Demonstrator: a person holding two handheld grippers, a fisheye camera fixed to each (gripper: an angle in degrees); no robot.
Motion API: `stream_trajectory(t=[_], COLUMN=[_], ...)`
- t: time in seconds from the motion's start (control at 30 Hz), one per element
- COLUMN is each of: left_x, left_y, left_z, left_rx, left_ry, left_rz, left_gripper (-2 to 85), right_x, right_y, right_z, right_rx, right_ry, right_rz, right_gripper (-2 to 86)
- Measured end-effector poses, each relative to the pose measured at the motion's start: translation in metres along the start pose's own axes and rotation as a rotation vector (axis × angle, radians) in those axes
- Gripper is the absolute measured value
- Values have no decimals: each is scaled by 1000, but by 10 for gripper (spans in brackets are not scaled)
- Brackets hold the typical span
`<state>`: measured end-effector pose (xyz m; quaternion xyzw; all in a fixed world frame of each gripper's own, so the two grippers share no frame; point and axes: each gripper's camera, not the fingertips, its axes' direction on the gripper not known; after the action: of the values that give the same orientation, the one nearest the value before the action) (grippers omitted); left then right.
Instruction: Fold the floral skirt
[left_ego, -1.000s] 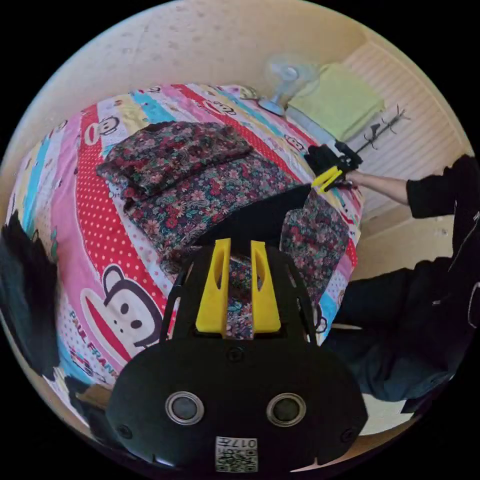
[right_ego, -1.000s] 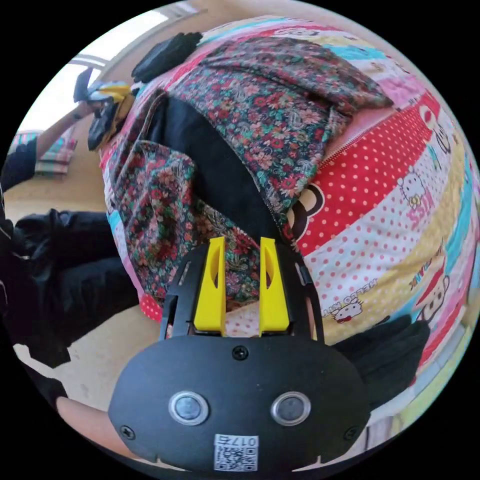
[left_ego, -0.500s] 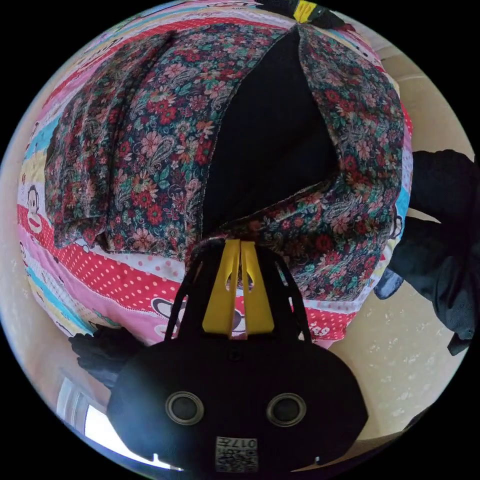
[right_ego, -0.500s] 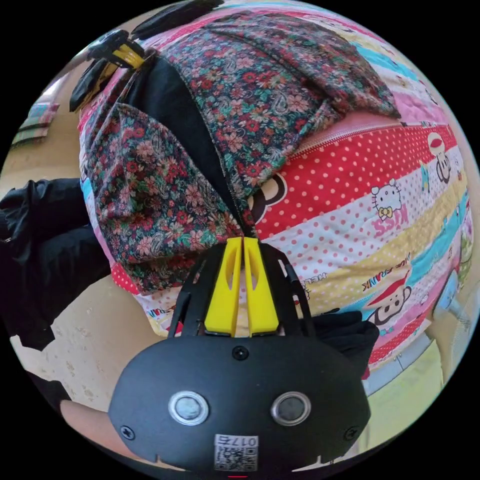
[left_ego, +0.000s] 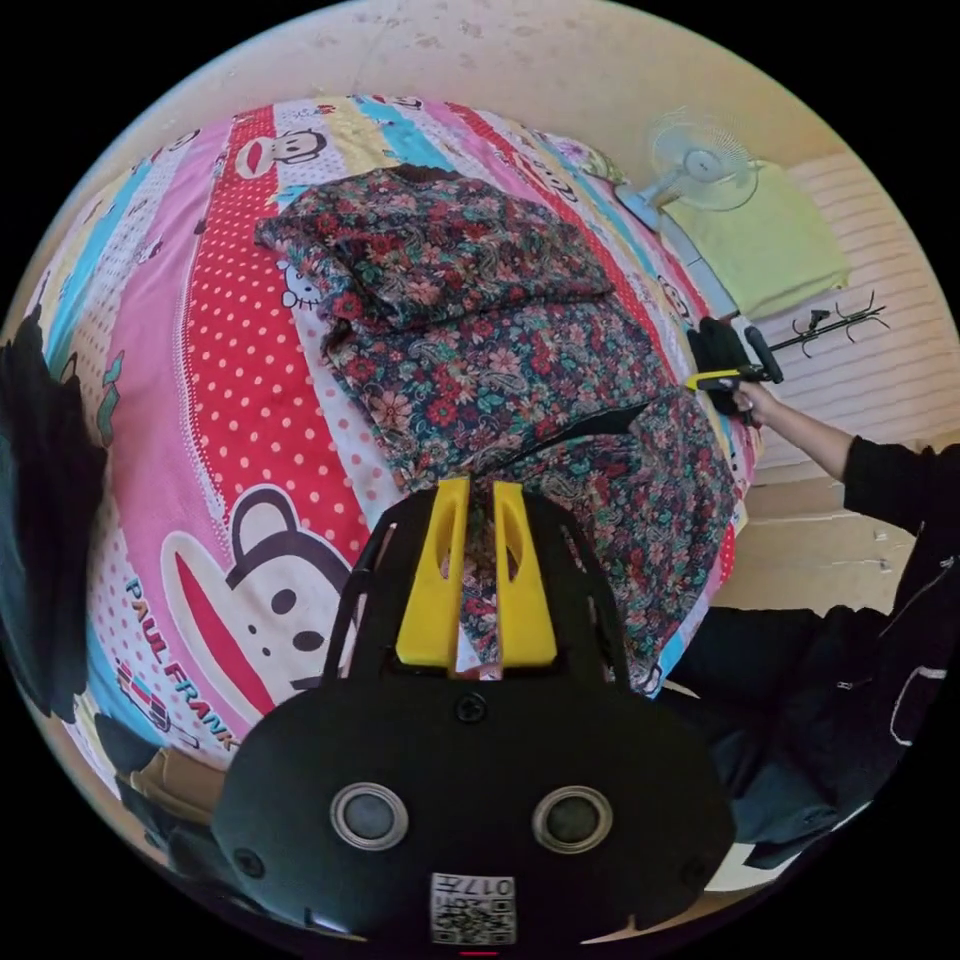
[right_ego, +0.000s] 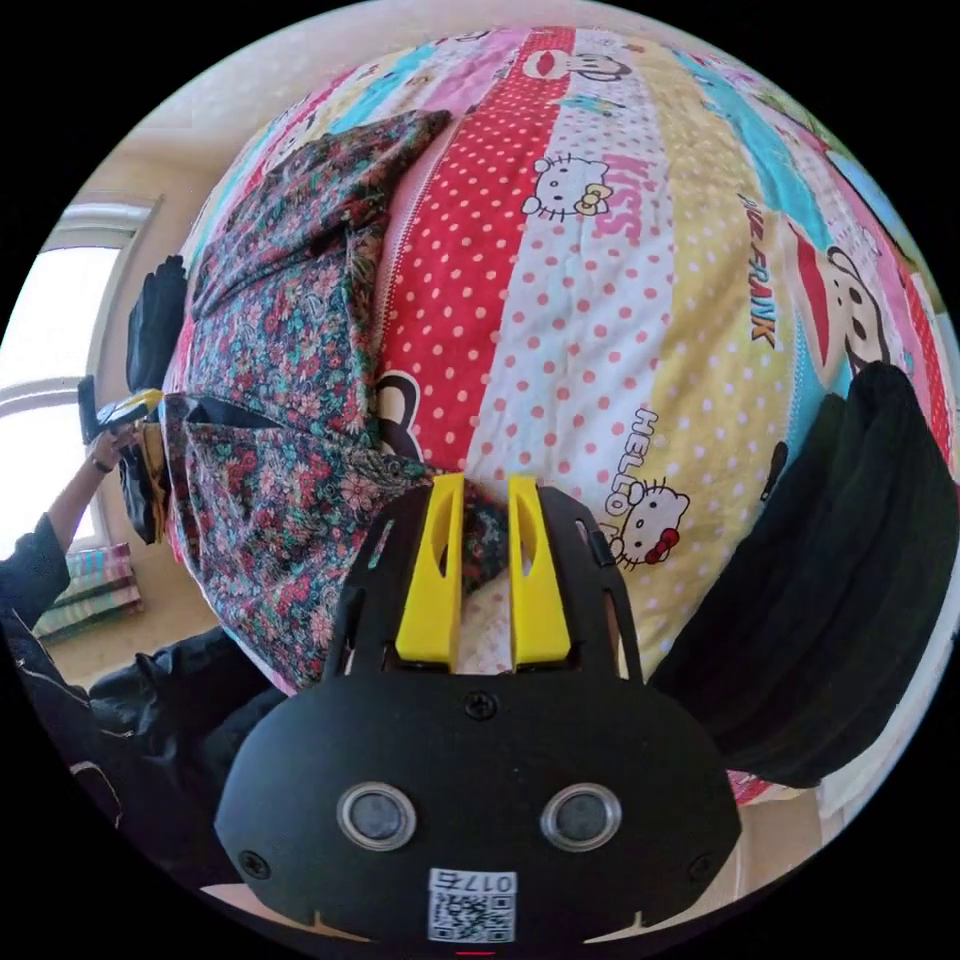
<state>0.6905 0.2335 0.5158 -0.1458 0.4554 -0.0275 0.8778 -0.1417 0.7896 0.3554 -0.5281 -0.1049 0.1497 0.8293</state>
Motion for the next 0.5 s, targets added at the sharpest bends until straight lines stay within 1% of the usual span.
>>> stream_trajectory(t=[0.07,0.13,0.23,0.3,0.33,0.4,0.43,0.47,0.5], left_x=[-8,-25,-64,-101,-110,-138,-143,-149,-152], left_y=[16,35,66,98,108,146,154,163,165], left_z=[3,7,16,17,15,12,13,18,27], left_rx=[-15,-7,56,192,238,406,418,389,321], left_ry=[-30,-42,65,181,205,267,273,267,249], left_rz=[0,-43,-178,-349,-394,-507,-518,-525,-505], left_gripper=[99,106,108,109,109,99,95,88,86], right_x=[20,38,66,81,90,101,107,111,112], right_y=[21,36,60,73,81,93,100,106,109], right_z=[-15,-18,-8,1,5,10,14,19,21], right_rx=[90,112,102,110,136,183,208,220,222], right_ry=[-76,-130,-201,-243,-290,-359,-395,-417,-424], right_rz=[28,63,108,143,161,191,209,219,223], right_gripper=[86,87,77,80,83,84,83,82,81])
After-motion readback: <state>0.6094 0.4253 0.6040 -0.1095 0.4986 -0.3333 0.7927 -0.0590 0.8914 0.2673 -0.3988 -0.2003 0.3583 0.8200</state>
